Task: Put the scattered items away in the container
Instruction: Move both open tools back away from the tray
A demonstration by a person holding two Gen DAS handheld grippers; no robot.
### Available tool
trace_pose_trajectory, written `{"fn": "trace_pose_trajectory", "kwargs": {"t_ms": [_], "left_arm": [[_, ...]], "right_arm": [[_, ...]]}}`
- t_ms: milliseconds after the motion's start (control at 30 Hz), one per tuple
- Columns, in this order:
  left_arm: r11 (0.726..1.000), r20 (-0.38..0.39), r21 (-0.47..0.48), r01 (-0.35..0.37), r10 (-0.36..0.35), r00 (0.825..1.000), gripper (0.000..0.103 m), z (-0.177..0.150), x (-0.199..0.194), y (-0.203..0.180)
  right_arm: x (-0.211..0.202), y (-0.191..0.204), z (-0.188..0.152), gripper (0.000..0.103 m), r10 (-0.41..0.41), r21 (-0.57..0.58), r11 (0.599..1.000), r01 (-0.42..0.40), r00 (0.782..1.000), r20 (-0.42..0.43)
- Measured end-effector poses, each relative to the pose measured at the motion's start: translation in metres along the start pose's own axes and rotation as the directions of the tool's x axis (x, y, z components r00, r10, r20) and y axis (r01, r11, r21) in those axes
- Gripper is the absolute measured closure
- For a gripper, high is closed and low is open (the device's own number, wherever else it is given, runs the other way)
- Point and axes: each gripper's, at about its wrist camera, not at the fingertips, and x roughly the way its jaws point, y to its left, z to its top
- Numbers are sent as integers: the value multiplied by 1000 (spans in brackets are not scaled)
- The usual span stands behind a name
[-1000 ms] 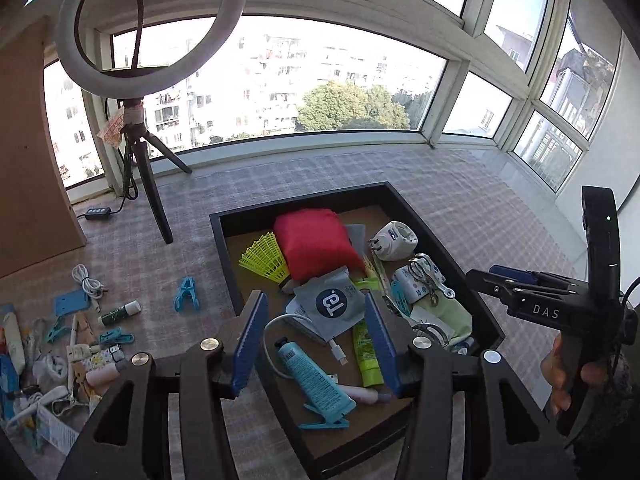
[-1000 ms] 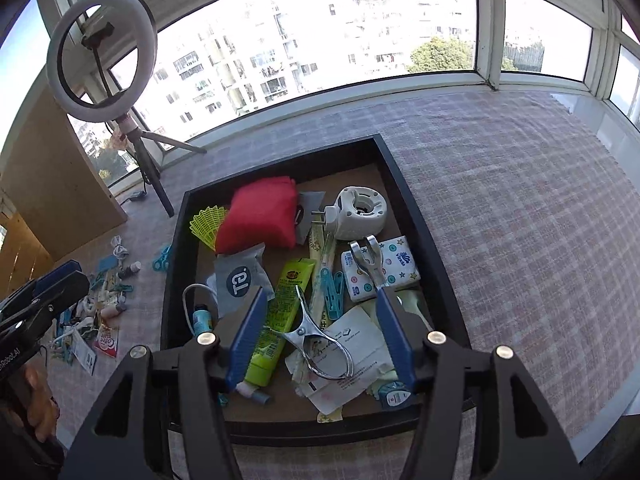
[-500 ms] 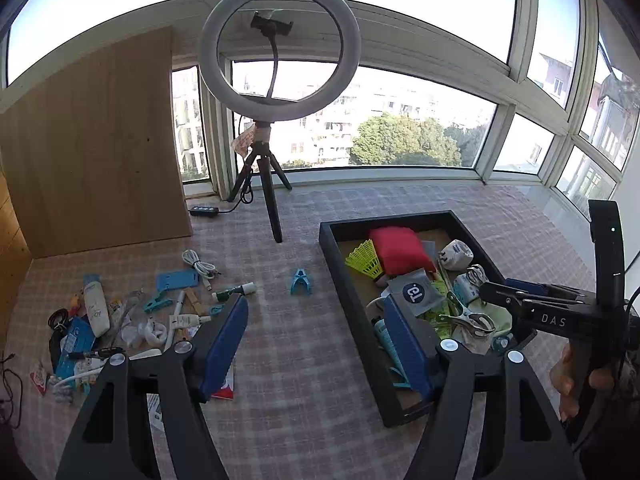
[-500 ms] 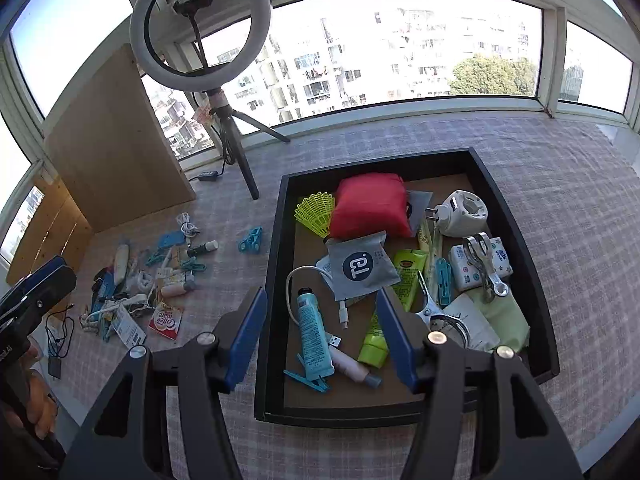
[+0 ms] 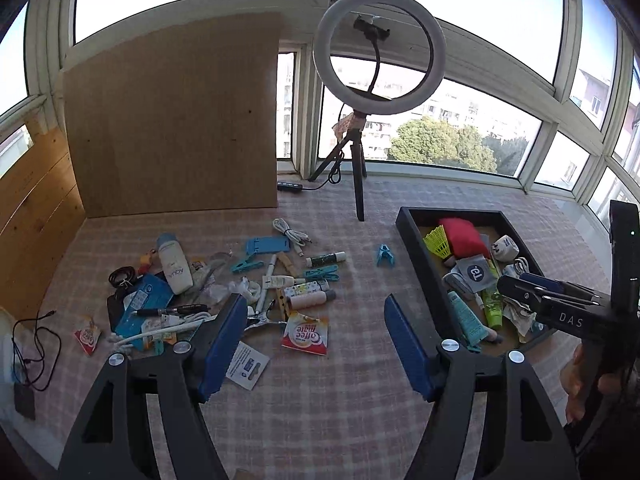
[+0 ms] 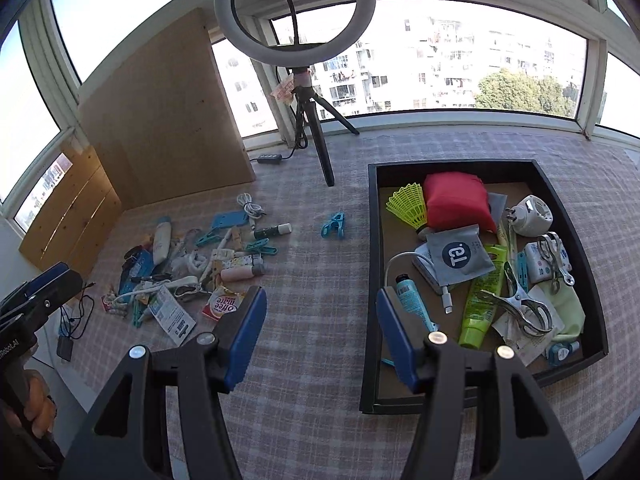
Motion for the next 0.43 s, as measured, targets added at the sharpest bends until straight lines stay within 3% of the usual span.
{"fn": "trace_pose_trajectory", "kwargs": {"t_ms": [433], "left_arm": [[1000,20,9,-24,24,1000,32,-6,-11,33]], "right_arm": [[8,35,-12,46,-12,-4,1000,12,1000,-11]]}}
